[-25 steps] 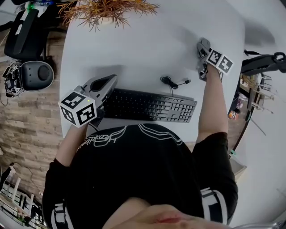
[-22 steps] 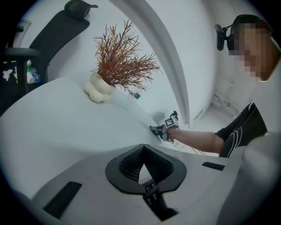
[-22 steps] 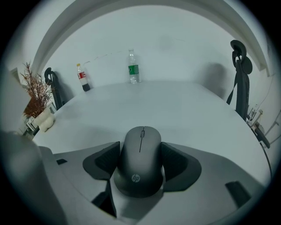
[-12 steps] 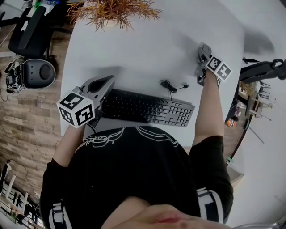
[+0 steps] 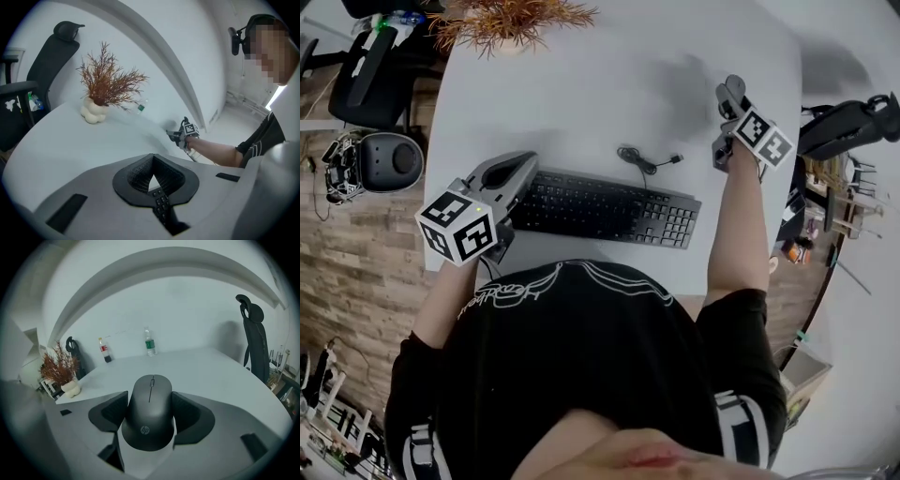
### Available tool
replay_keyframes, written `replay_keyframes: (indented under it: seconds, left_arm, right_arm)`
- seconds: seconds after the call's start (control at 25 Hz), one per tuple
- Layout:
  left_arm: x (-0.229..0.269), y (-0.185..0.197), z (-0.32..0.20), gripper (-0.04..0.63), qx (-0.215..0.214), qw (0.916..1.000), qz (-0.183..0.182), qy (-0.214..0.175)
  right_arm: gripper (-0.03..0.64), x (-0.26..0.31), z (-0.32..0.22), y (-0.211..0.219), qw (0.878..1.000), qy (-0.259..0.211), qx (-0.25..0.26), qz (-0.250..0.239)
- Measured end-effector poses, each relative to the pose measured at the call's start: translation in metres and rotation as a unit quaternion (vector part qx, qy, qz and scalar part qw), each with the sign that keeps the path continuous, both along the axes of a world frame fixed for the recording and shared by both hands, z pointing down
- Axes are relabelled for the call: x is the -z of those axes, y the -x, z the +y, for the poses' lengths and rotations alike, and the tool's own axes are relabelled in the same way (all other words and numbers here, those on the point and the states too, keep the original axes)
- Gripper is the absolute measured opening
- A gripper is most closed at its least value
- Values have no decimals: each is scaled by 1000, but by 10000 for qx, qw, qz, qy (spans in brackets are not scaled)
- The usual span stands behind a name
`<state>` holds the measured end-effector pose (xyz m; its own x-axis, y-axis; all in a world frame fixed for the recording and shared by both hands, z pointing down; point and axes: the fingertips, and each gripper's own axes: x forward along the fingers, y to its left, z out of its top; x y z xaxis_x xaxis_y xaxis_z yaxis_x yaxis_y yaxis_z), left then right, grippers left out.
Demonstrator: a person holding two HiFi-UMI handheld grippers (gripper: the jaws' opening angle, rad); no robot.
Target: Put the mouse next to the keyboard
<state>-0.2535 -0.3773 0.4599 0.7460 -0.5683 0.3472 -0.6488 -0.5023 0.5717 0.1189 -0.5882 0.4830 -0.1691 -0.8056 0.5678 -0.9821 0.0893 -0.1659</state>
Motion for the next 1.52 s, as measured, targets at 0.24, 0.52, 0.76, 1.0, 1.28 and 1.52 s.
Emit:
replay_keyframes:
  seconds: [0.24, 0.52, 0.76, 1.0, 1.28, 1.52]
  left_arm:
    - [33, -27, 26, 8, -75, 9995, -110, -274]
    - [74, -70, 60, 8, -382, 9971, -133, -639]
    - [106, -117, 104, 8, -603, 9936, -93, -953]
    - [129, -167, 148, 8, -939, 9879, -5, -1238]
    - [144, -224, 195, 8, -1294, 9810, 95, -1445]
    - [142, -263, 224, 8, -1505, 9771, 103, -1497]
  right_arm:
    - [265, 66, 53, 4, 9961, -731, 302, -380]
    - [265, 148, 145, -9, 9855, -1596, 465, -330]
    - [265, 197, 237, -31, 9760, -2035, 579, -521]
    - [265, 226, 326, -52, 9696, -2354, 542, -381]
    - [265, 231, 407, -83, 9690, -2423, 437, -195]
    - [265, 216, 454, -106, 9703, -2391, 231, -266]
